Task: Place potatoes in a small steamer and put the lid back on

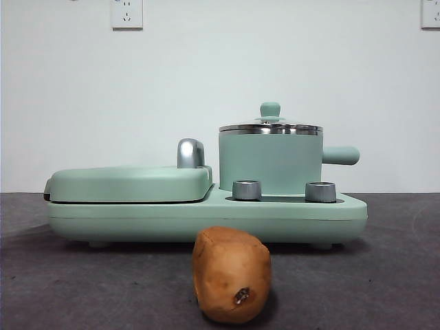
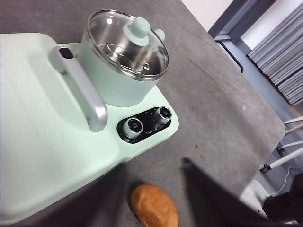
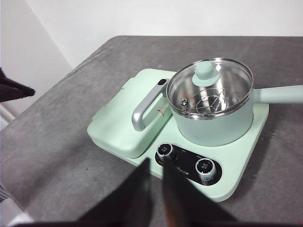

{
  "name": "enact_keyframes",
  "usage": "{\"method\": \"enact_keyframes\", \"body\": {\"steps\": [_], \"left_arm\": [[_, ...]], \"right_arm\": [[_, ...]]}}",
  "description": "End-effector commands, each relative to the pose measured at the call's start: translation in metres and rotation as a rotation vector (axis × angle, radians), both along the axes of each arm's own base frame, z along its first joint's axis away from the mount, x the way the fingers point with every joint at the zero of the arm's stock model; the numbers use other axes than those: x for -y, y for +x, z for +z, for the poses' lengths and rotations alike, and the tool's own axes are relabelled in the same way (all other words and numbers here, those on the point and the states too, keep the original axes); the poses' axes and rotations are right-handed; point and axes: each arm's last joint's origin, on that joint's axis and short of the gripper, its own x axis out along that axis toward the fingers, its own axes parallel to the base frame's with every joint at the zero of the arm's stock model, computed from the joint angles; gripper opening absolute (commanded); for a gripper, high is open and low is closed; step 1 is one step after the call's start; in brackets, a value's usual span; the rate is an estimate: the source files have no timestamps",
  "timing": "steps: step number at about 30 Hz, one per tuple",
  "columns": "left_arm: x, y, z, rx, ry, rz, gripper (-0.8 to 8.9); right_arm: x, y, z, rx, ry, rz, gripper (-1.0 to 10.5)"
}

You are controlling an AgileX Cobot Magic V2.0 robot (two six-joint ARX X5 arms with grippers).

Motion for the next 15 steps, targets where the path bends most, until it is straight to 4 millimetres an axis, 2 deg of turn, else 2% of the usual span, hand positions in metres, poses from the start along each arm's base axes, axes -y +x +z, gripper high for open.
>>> {"method": "enact_keyframes", "body": {"steps": [1, 3, 6, 10, 15], "left_arm": [[0.005, 0.005, 0.007, 0.033, 0.0, -0.035, 4.42], [0.008, 0.01, 0.007, 0.03, 0.001, -0.042, 5.09], [0.014, 0.018, 0.007, 0.03, 0.0, -0.059, 5.14], [0.026, 0.032, 0.011, 0.025, 0.002, -0.091, 5.14], [0.049, 0.06, 0.024, 0.012, 0.024, -0.11, 5.13]], "right_arm": [[0.0, 0.0, 0.005, 0.026, -0.005, 0.007, 2.3], [0.0, 0.0, 0.005, 0.026, -0.005, 0.007, 3.4], [0.0, 0.0, 0.005, 0.025, -0.005, 0.007, 4.4], [0.0, 0.0, 0.005, 0.026, -0.005, 0.006, 4.5], [0.0, 0.0, 0.005, 0.025, -0.005, 0.006, 4.5]]}}
